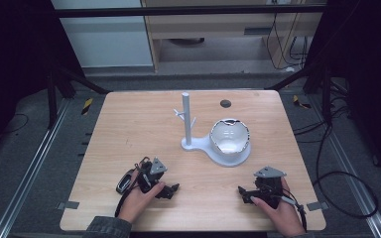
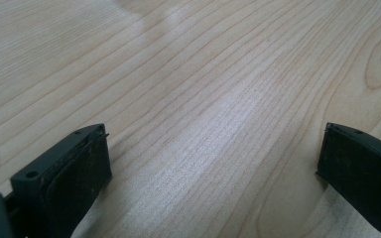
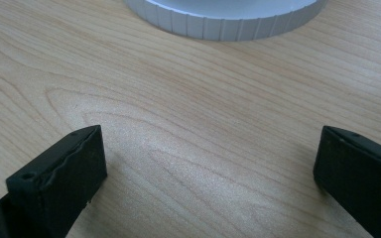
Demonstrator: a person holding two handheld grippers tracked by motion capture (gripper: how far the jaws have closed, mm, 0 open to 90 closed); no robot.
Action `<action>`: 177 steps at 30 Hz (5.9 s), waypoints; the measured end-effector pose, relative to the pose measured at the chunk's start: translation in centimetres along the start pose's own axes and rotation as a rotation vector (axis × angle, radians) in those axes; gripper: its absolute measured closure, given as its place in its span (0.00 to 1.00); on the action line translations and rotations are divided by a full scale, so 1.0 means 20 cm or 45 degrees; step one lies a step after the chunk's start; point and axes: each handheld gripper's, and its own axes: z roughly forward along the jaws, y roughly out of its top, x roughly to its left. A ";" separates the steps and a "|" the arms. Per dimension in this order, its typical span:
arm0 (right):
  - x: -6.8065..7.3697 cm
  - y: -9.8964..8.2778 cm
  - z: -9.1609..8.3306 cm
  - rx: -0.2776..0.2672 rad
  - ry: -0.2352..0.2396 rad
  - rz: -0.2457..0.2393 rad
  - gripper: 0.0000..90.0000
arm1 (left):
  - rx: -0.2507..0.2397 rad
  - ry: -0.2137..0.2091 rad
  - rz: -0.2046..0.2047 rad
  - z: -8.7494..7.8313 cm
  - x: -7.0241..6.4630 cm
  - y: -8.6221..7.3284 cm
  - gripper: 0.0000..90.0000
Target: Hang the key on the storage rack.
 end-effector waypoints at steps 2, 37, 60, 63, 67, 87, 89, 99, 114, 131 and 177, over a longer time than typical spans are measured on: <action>0.00 0.00 0.00 0.001 0.002 0.006 0.00 | 0.007 0.005 0.012 0.00 0.00 0.01 0.00; 0.01 -0.01 0.00 -0.003 0.005 -0.008 0.00 | 0.022 0.153 -0.210 -0.33 0.29 -0.06 0.07; 0.00 0.02 0.02 -0.003 -0.028 0.023 0.00 | 0.438 0.138 -0.155 -0.36 0.38 0.23 0.13; 0.00 0.02 0.02 -0.002 -0.029 0.026 0.00 | 0.518 0.132 -0.128 -0.34 0.39 0.26 0.13; 0.00 0.02 0.02 -0.002 -0.032 0.028 0.00 | 0.601 0.145 -0.101 -0.30 0.39 0.28 0.11; 0.01 0.02 0.02 -0.004 -0.039 0.033 0.00 | 0.758 0.160 -0.161 -0.15 0.44 0.23 0.68; 0.00 0.01 0.02 -0.006 -0.041 0.025 0.00 | 0.772 0.152 -0.158 -0.14 0.44 0.23 0.70; 0.00 0.01 0.02 -0.006 -0.042 0.024 0.00 | 0.777 0.150 -0.133 -0.12 0.43 0.20 0.87; 0.00 0.01 0.02 -0.006 -0.042 0.024 0.00 | 0.563 0.052 -0.113 -0.30 0.38 0.17 0.89; -0.01 0.02 0.02 0.000 -0.010 0.005 0.00 | 0.294 0.065 -0.103 -0.43 0.30 0.05 0.89; -0.02 0.03 0.02 0.002 -0.028 0.049 0.00 | -0.130 0.150 -0.107 -0.59 0.18 0.22 0.89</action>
